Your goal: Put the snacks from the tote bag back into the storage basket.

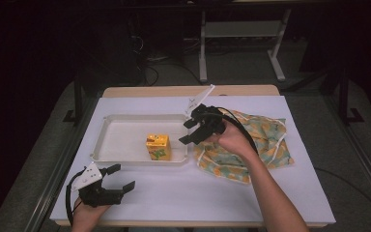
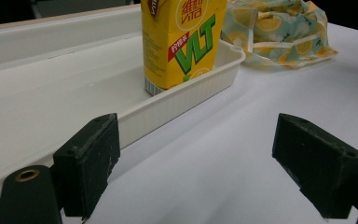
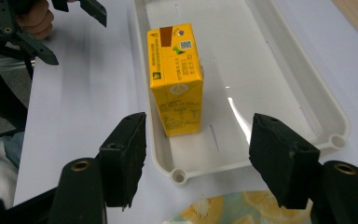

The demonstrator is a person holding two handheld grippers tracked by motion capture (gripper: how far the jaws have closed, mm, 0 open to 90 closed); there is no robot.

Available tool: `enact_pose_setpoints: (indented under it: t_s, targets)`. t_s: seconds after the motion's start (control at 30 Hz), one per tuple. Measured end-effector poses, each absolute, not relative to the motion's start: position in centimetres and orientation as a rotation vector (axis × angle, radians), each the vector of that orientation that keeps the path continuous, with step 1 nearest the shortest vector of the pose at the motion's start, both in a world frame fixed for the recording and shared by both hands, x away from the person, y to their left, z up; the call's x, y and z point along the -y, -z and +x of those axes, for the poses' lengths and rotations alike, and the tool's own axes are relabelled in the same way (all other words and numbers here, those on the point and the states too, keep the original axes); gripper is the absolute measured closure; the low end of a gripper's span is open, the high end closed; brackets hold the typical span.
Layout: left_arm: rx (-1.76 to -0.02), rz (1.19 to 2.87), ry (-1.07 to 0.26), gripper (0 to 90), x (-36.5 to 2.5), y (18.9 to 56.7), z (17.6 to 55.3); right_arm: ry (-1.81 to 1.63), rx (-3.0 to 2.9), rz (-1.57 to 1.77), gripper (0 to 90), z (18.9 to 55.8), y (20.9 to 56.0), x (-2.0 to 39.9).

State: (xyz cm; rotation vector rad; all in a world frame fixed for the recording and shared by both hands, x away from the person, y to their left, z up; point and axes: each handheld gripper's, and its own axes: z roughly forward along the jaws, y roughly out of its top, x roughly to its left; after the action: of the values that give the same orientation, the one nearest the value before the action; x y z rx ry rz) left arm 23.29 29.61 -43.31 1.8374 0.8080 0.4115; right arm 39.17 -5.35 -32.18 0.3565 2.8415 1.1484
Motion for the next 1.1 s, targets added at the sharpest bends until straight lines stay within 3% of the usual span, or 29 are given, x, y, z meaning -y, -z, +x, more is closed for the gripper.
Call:
enact_pose_setpoints:
  t_s: [1.1]
  targets:
    - [-0.814, 1.84, -0.407, 14.8, -29.5, 43.4, 23.3, -1.187, -2.841, 0.522, 33.7, 37.7, 34.7, 10.7]
